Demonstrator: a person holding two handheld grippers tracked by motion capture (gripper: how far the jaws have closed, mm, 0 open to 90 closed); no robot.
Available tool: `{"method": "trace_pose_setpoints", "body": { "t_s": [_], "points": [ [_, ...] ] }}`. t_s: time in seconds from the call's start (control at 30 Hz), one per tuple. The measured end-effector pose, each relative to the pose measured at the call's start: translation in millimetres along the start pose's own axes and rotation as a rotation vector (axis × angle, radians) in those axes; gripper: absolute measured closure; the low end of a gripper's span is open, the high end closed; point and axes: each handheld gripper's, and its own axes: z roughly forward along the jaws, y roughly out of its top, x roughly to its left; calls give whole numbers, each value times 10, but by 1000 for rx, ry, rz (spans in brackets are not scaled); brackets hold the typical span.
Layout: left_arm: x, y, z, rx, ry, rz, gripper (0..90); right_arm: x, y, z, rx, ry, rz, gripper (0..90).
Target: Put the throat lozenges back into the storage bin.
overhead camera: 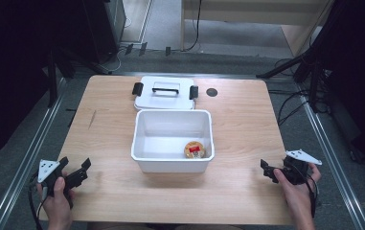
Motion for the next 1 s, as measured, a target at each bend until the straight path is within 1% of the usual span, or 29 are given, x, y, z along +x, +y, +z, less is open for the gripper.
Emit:
{"method": "trace_pose_setpoints", "body": {
  "t_s": [0.03, 0.07, 0.17, 0.2, 0.23, 0.3, 0.4, 0.47, 0.53, 0.67, 0.7, 0.8, 1.0],
  "points": [
    [0, 0, 0, 0, 0, 0, 141, 0, 0, 0, 0, 0, 0, 0],
    [-3, -1, 0, -1, 1, 2, 141, -35, -67, -38, -13, -3, 7, 0],
    [-2, -1, -2, -1, 2, 2, 140, -68, -144, -85, -21, -11, 15, 0],
    [-2, -1, -2, -1, 2, 2, 141, -68, -144, -85, -21, -11, 15, 0],
    [-1, -1, -3, -1, 3, 2, 141, -82, -169, -101, -24, -12, 11, 0],
    [-2, -1, -3, -2, 4, 2, 141, -110, -241, -160, -35, -20, 17, 0],
    [-3, -2, -3, -3, 5, 3, 141, -131, -302, -212, -42, -21, 18, 0],
    [-2, -2, -4, -2, 4, 3, 141, -132, -316, -224, -43, -23, 19, 0],
    [-3, -2, -5, -3, 5, 2, 141, -136, -355, -271, -52, -23, 21, 0],
    [0, -3, -6, -3, 4, -1, 140, -132, -390, -309, -57, -23, 9, 0],
    [-2, -3, -7, -3, 5, -1, 141, -122, -418, -341, -60, -20, -1, 0],
    [-2, -3, -7, -3, 6, 0, 141, -114, -442, -366, -64, -20, -4, 0],
    [-2, -3, -6, -3, 6, -1, 141, -120, -498, -418, -102, -18, 15, 0]
  ]
}}
